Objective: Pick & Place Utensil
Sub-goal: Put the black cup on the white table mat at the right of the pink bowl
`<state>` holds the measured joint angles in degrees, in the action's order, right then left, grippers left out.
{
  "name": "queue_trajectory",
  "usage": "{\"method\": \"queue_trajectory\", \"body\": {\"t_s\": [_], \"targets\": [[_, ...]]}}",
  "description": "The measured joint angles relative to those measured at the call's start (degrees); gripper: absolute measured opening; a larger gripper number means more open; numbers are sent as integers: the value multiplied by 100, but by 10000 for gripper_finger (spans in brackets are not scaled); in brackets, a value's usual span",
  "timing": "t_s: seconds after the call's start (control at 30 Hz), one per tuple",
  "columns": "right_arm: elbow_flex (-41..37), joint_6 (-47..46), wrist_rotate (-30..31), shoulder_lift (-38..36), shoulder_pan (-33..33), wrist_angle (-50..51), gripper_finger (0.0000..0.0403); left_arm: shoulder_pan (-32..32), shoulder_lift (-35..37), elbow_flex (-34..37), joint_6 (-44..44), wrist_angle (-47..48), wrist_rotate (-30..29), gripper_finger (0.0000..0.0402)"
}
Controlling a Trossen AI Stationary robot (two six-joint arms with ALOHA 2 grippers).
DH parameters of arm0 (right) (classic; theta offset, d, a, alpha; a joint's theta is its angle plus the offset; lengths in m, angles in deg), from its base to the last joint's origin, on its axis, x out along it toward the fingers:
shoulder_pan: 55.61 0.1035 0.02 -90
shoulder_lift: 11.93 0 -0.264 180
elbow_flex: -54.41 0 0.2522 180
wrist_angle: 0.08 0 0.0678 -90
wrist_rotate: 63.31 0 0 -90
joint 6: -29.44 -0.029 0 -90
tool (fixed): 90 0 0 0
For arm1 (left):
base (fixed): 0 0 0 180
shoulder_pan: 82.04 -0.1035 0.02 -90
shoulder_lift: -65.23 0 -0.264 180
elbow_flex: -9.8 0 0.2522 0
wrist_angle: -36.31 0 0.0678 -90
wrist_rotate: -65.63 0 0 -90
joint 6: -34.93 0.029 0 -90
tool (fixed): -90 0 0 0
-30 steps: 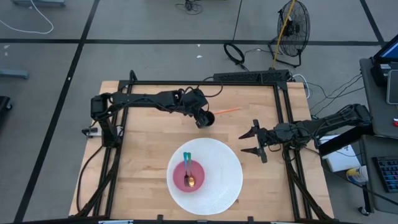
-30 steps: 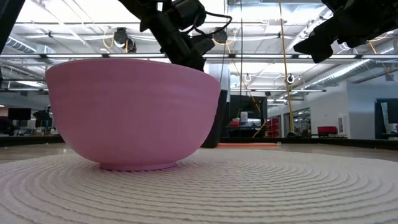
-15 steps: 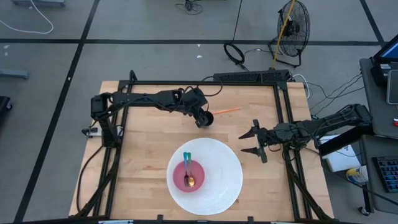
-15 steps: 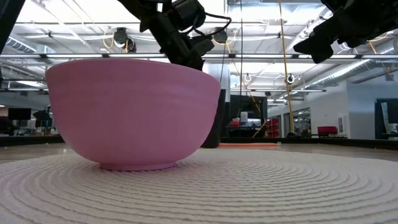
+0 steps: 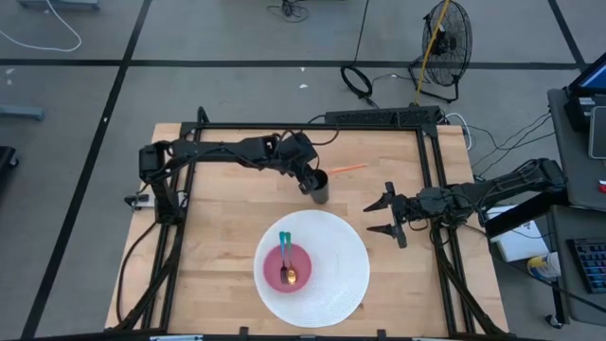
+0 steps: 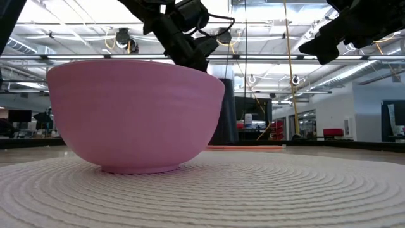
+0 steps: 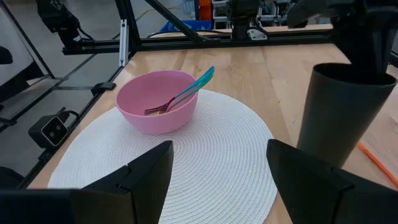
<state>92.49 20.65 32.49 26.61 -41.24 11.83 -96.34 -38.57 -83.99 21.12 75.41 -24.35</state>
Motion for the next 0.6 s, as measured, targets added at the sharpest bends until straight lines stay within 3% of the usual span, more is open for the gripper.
{"method": "queue_trajectory", "body": {"t_s": [0.6], "targets": [[0,22,4,1,0,-2,254,105,-285,4,-93,-348,45,32]]}}
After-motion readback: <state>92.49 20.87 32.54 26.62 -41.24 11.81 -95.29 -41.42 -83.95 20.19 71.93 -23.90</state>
